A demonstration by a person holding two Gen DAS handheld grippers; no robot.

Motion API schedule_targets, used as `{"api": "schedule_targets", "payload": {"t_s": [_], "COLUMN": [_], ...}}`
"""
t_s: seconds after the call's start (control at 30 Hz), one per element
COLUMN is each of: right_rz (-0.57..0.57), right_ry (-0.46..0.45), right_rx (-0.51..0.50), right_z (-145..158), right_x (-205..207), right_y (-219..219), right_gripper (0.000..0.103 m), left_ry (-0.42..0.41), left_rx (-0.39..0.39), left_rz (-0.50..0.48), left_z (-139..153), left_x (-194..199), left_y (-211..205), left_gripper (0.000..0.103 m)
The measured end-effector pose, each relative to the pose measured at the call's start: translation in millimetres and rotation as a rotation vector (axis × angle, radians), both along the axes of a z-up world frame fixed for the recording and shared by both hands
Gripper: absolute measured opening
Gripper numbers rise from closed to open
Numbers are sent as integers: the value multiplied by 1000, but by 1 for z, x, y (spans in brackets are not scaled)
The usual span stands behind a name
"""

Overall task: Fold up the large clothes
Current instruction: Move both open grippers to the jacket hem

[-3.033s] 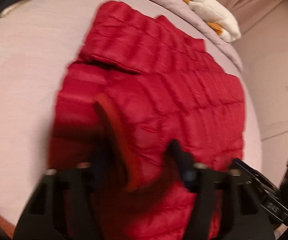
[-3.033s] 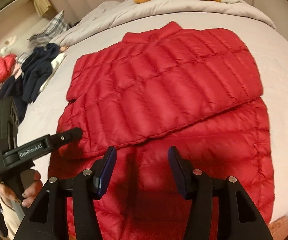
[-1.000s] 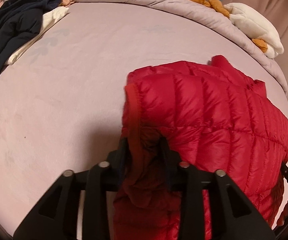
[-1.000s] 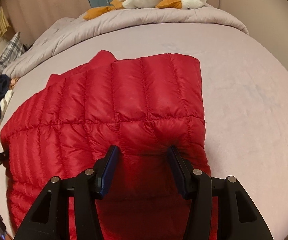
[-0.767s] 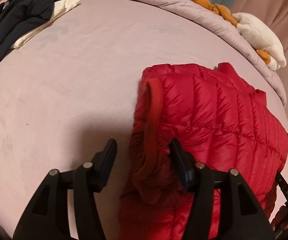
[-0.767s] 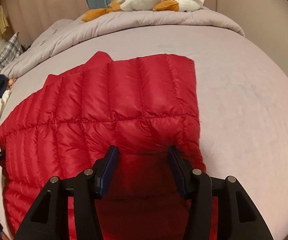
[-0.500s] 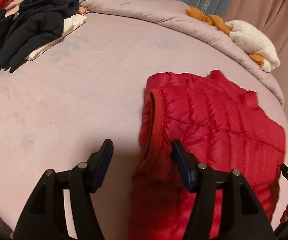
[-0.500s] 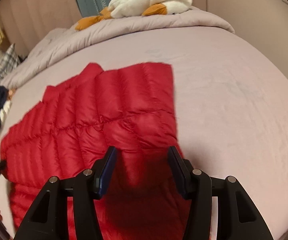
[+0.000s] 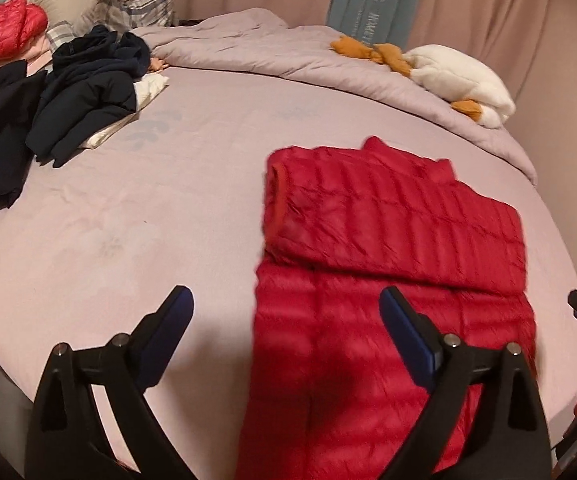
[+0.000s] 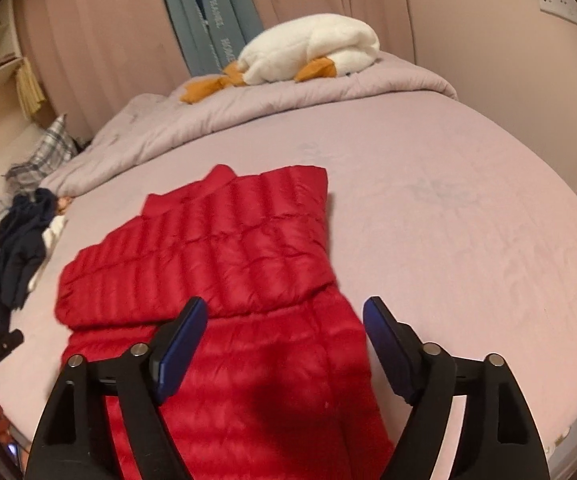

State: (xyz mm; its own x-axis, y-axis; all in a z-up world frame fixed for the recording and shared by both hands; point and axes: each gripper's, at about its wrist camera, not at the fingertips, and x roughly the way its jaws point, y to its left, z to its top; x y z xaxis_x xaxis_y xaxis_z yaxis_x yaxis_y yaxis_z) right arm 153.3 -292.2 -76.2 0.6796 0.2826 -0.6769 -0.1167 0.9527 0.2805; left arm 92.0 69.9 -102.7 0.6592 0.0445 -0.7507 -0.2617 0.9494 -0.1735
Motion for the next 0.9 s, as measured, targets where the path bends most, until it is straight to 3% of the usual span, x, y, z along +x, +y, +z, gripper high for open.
{"api": "schedule_targets", "payload": {"t_s": [0.1,0.37,0.9], "right_rz": [9,16,7], "right_ry": [-21,-42,61], "right_rx": [18,46,9], "right_z": [2,-5,-52], "right_x": [-16,-45,-90], "right_y": [-3,-8,-28], "right_gripper": [89,90,90], "left_ry": [-19,-42,-10], "left_rx": [-6,-21,-137], "left_rz": [-24,-62,-122], "left_z": [2,4,-25], "left_x": [-14,-41,-83], "left_y": [-10,-25,-33], "left_gripper": [100,101,100]}}
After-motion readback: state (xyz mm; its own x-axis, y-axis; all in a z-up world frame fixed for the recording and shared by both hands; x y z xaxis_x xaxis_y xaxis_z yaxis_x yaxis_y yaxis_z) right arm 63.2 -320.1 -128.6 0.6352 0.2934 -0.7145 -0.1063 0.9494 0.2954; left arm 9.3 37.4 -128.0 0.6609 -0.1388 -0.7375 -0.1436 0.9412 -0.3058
